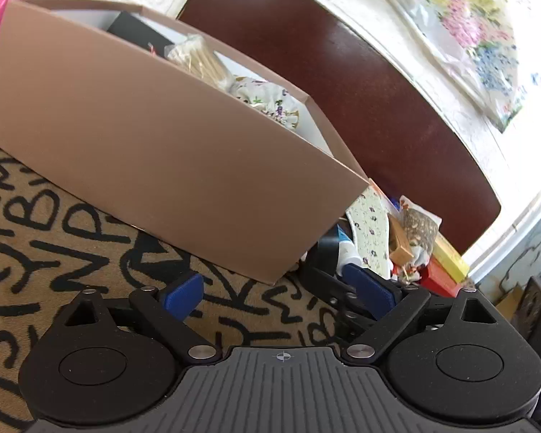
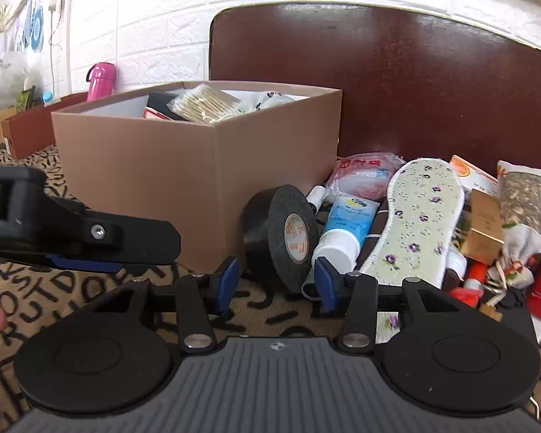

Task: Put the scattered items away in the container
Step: 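Move the left tool to the black tape roll and grasp it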

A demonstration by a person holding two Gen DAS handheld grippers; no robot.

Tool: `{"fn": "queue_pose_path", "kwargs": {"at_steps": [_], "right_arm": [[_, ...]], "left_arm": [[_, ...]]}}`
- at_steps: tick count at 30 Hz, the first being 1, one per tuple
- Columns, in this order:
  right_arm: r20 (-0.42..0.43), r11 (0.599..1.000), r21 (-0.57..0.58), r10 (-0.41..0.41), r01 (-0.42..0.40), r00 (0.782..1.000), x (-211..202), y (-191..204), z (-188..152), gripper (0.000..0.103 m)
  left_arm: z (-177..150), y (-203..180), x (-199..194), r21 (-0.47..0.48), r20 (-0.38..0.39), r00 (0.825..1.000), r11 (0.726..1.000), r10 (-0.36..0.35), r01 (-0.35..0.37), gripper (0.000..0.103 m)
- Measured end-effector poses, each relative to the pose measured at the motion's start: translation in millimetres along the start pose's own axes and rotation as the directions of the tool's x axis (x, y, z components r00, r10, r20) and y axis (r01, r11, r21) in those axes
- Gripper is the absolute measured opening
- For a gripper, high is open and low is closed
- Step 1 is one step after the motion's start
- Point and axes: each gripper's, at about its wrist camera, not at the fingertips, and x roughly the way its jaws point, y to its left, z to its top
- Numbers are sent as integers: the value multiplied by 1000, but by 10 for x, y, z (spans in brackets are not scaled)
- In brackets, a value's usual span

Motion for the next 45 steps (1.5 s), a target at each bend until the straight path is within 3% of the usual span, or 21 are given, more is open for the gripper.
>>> {"fn": "queue_pose_path", "kwargs": {"at_steps": [3, 4, 5, 12, 16, 18, 20, 21, 25, 30, 32, 35, 38, 41, 44, 45], "right_arm": [[19, 1000, -14, 6, -6, 1000, 42, 15, 1, 44], [26, 999, -33, 9, -8, 1000, 41, 31, -2, 32], [34, 999, -52, 5, -3, 999, 32, 51, -10, 29], [33, 983, -184, 16, -10, 999, -358, 221, -155, 24], [17, 929, -369, 29, -20, 999, -800, 495, -417, 26], [-15, 908, -413, 62, -63, 998, -983, 592, -574, 31], [-58, 918, -368, 137, -149, 989, -1143, 611, -669, 50], [-58, 927, -338, 154, -165, 986, -1211, 611, -703, 54], [-41, 963, -248, 101, -108, 994, -1322, 579, -715, 53], [-60, 999, -26, 23, -24, 998, -1285, 326, -624, 53], [-82, 995, 97, 21, -13, 996, -1239, 189, -583, 53], [-84, 971, 238, 54, -33, 995, -1150, -14, -534, 53], [-80, 966, 258, 47, -25, 996, -1052, -50, -470, 52], [-91, 961, 272, 83, -56, 992, -941, -35, -426, 51], [-114, 960, 270, 105, -71, 988, -837, 0, -400, 46], [-122, 960, 269, 111, -75, 986, -807, 17, -394, 45]], "left_arm": [[21, 29, 46, -11, -10, 1000, 1000, 0, 0, 93], [21, 34, 52, -14, -13, 1000, 1000, 5, -5, 93], [17, 35, 53, -15, -16, 1000, 1000, 8, -9, 93], [-47, -26, -97, 1, -24, 1000, 1000, 16, -16, 93], [-211, -26, -307, 17, -27, 999, 999, 47, -46, 94], [-343, -1, -406, 15, -48, 998, 999, 51, -50, 94], [-481, 27, -499, 11, -68, 996, 998, 58, -58, 94], [-544, 37, -540, 14, -68, 996, 998, 63, -62, 94], [-636, -54, -600, 82, -56, 994, 993, 93, -88, 94], [-595, -191, -495, 140, -82, 997, 990, 11, 1, 83], [-573, -214, -420, 153, -90, 996, 988, 22, -8, 80], [-555, -203, -329, 140, -126, 992, 990, 9, 8, 62], [-564, -226, -245, 192, -148, 988, 981, 51, -22, 49], [-542, -233, -204, 214, -163, 985, 977, 53, -17, 49], [-514, -227, -158, 234, -173, 983, 972, 59, -17, 43], [-506, -223, -148, 239, -176, 983, 971, 60, -17, 35]]}}
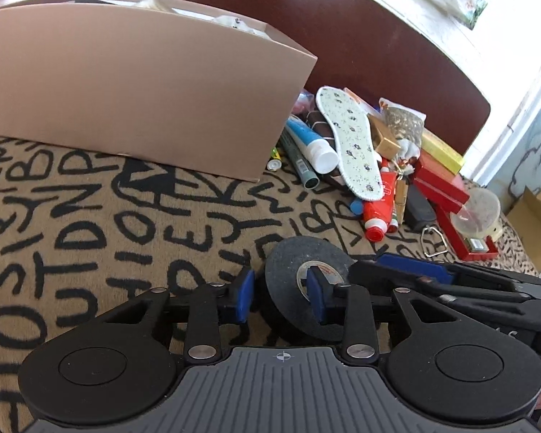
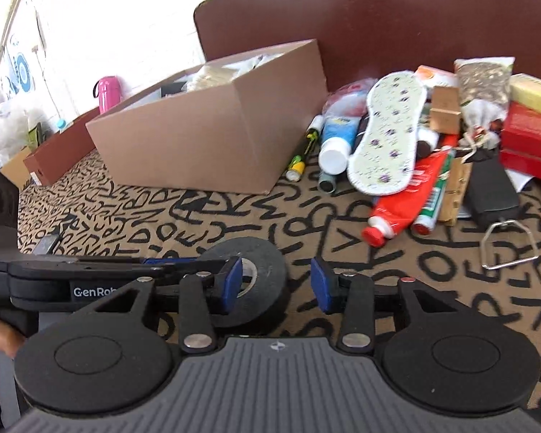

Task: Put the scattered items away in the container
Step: 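Move the left tool to the black tape roll and grasp it, then lift the black tape roll and carry it over the box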

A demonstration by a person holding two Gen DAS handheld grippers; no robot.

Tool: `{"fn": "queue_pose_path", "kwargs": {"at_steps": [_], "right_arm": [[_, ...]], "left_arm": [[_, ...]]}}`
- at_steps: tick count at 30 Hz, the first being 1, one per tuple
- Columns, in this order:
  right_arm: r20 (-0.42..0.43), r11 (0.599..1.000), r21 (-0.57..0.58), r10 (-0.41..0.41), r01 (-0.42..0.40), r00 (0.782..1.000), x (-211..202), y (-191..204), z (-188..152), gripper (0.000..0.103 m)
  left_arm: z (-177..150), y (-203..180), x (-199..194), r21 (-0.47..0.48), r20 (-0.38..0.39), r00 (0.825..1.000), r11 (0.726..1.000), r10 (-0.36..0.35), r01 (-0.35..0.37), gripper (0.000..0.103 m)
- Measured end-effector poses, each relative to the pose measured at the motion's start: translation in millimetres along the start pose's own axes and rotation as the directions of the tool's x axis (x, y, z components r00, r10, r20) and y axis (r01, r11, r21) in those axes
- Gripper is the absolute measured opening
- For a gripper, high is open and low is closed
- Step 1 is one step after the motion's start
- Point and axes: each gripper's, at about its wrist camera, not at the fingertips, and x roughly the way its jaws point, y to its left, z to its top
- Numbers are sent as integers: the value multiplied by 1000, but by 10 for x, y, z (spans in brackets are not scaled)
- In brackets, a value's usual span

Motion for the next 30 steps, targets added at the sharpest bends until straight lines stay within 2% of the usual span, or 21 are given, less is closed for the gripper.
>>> {"fn": "queue_pose_path", "kwargs": {"at_steps": [2, 4, 8, 11, 16, 18, 25, 27, 30], "right_arm": [[-23, 1000, 6, 3, -3, 1000, 63, 16, 2, 41], [-43, 999, 27, 19, -17, 999, 104, 6, -3, 38], [-75, 999, 24, 26, -24, 997, 128, -12, 32, 38], [-77, 998, 46, 35, -32, 996, 149, -33, 41, 35], [-67, 993, 115, 47, -39, 997, 185, -99, 5, 34], [-69, 993, 109, 45, -38, 997, 188, -94, 8, 34], [-59, 994, 106, 46, -40, 997, 209, -102, -8, 33], [-51, 993, 114, 39, -33, 998, 183, -90, -24, 32], [-51, 991, 131, 38, -31, 998, 91, -70, -60, 32]], "left_arm": [[13, -2, 16, 24, -10, 1000, 1000, 5, -5, 29], [17, -8, 19, 41, -18, 1000, 999, 9, -8, 28], [53, -22, 49, 72, -38, 999, 997, 7, -5, 28], [74, 31, 72, 55, -50, 998, 998, -30, 33, 42], [75, 28, 114, 85, -46, 998, 995, -45, 49, 43], [75, 13, 117, 97, -45, 998, 994, -38, 42, 39], [52, 34, 112, 69, -26, 998, 996, -53, 55, 36], [39, 24, 88, 66, -25, 999, 997, -46, 47, 29], [-15, -10, 6, 53, -26, 999, 998, -43, 45, 29]]}}
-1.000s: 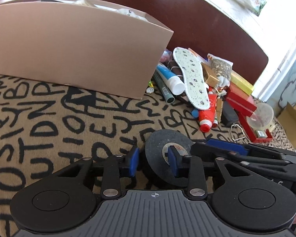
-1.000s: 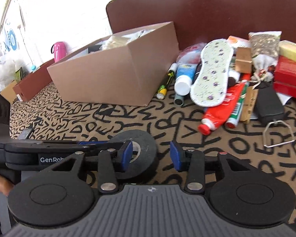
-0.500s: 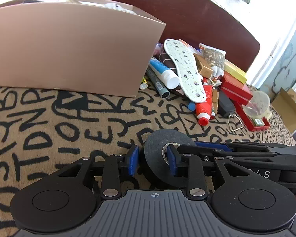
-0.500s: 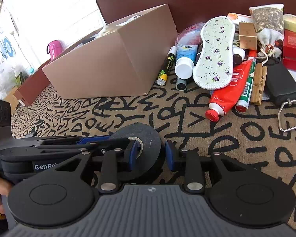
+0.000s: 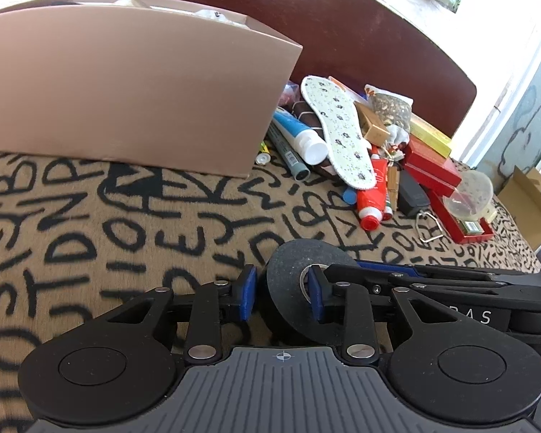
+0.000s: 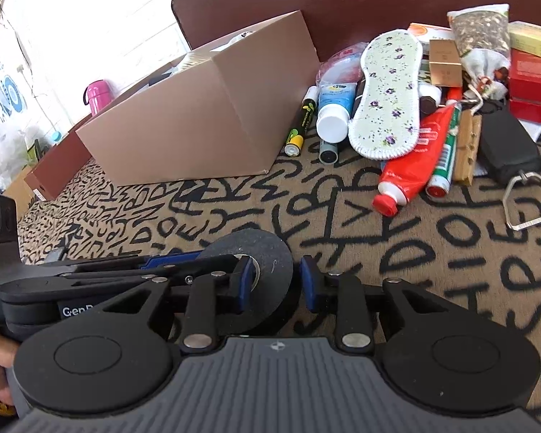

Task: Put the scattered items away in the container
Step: 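Lift the black tape roll and carry it over the box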

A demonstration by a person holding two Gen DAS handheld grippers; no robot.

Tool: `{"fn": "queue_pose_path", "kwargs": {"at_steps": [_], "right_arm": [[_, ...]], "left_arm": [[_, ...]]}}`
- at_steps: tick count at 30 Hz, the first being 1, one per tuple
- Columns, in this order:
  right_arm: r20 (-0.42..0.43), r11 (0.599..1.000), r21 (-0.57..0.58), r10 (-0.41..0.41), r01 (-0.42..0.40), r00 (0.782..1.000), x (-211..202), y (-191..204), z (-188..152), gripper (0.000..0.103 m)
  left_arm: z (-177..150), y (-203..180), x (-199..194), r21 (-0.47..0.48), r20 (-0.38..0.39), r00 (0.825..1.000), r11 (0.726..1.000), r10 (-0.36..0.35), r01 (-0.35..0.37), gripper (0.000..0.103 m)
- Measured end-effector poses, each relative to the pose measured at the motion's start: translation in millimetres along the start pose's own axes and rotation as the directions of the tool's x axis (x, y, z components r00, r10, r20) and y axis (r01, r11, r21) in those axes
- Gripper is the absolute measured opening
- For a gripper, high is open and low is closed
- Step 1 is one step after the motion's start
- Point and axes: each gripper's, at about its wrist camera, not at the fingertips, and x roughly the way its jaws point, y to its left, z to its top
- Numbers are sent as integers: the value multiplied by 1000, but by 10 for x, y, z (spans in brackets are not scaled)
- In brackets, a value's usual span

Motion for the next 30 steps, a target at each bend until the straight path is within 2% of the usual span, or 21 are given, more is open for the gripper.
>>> {"fn": "queue_pose_path", "kwargs": {"at_steps": [6, 12, 17, 24, 26, 30], "right_arm": [[18, 1000, -26, -8, 9, 1000, -222, 87, -63, 32], [88, 996, -87, 23, -15, 996, -414, 285, 102, 32], [154, 987, -155, 58, -34, 986, -493, 522, 402, 32], [229, 975, -215, 112, -61, 967, -481, 800, 967, 32], [245, 971, -229, 122, -65, 962, -423, 872, 1150, 32], [254, 969, -241, 121, -58, 960, -237, 967, 1502, 32]], "left_arm": [[-93, -89, -186, -26, 26, 1000, 1000, -12, 13, 29], [70, -169, -505, 7, 117, 993, 1000, 6, -7, 29], [374, -156, -763, 30, 205, 978, 999, 21, -28, 29], [903, -78, -1009, 41, 320, 947, 998, 40, -56, 29], [1090, -21, -1034, 39, 340, 940, 998, 42, -58, 29], [1458, 146, -986, 33, 349, 937, 998, 38, -53, 30]]}}
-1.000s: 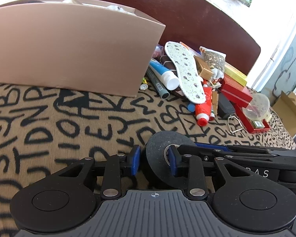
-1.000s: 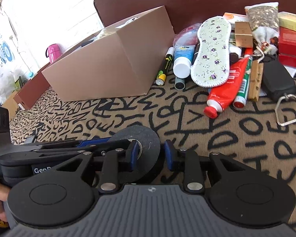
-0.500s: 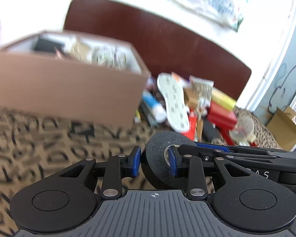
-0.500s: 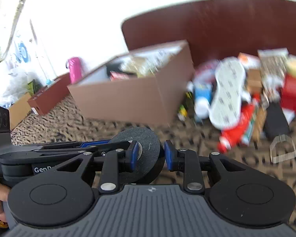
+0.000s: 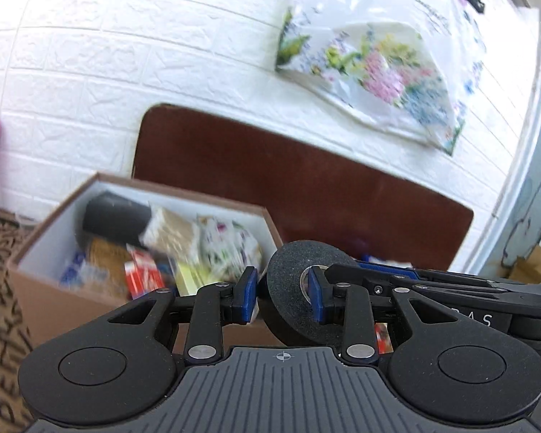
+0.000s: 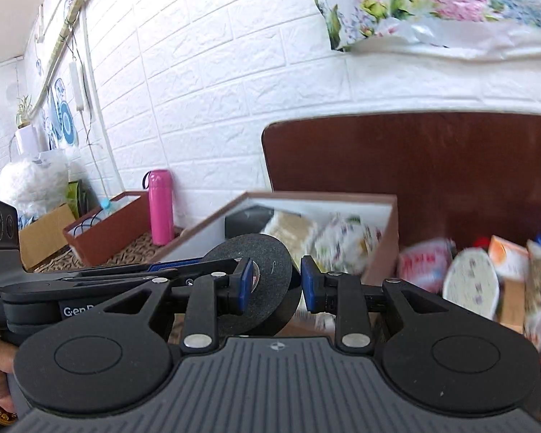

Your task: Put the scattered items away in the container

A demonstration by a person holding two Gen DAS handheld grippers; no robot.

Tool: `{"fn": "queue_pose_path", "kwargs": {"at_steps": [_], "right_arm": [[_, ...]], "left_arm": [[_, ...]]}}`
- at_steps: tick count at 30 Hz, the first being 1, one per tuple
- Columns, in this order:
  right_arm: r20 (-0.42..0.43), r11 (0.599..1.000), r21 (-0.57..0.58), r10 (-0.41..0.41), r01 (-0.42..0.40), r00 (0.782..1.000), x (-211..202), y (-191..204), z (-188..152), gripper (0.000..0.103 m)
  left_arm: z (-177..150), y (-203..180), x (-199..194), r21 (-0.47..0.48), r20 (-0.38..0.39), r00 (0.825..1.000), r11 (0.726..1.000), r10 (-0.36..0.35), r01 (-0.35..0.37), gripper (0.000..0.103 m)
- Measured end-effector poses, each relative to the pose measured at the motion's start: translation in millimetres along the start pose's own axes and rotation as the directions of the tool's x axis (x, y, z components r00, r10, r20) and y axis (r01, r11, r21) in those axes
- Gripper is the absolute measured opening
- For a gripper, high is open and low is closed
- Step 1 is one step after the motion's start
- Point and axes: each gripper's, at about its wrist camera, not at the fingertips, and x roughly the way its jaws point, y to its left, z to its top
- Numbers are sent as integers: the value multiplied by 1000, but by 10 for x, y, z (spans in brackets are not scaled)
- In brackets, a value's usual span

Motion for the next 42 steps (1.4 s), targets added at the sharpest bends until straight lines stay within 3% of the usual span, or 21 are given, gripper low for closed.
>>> {"fn": "queue_pose_path", "kwargs": {"at_steps": [6, 17, 18, 19, 21, 22, 23, 27, 29, 35, 39, 42], "right_arm": [[-19, 1000, -10, -9, 9, 1000, 443, -88, 164, 32], [-125, 999, 42, -26, 32, 992, 896, -406, -96, 33], [-130, 998, 52, -21, 28, 991, 914, -421, -97, 33], [-132, 998, 57, -22, 30, 991, 927, -435, -103, 32], [-94, 995, 46, -89, 93, 992, 893, -460, -106, 53], [-75, 993, 41, -104, 108, 992, 857, -479, -109, 63], [-71, 993, 47, -103, 107, 992, 825, -502, -109, 64], [-83, 995, 65, -75, 81, 994, 720, -526, -178, 64], [-88, 995, 49, -78, 82, 993, 664, -495, -227, 68], [-75, 990, 7, -143, 144, 987, 331, -423, -390, 99], [-68, 992, -4, -126, 126, 990, 57, -351, -476, 102], [-75, 992, -25, -127, 126, 989, -106, -272, -508, 102]], "left_arm": [[169, 329, 360, -39, -20, 1000, 999, -8, 7, 29], [-100, 597, 873, -99, -122, 992, 995, -14, 2, 29], [-109, 611, 885, -110, -129, 992, 994, -5, -9, 49], [-114, 620, 887, -119, -135, 990, 992, 31, -48, 56], [-106, 592, 832, -76, -105, 980, 981, 169, -177, 89], [-107, 581, 783, -54, -75, 973, 974, 218, -222, 96], [-110, 584, 731, -50, -48, 972, 971, 232, -234, 103], [-121, 603, 628, -107, -71, 987, 982, 146, -153, 103], [-174, 547, 589, -95, -79, 986, 984, 146, -153, 103], [-351, 286, 222, 12, 4, 975, 975, 221, -221, 103], [-451, 225, -42, -12, 11, 966, 966, 259, -259, 103], [-509, 166, -168, -24, -26, 941, 941, 338, -339, 103]]}}
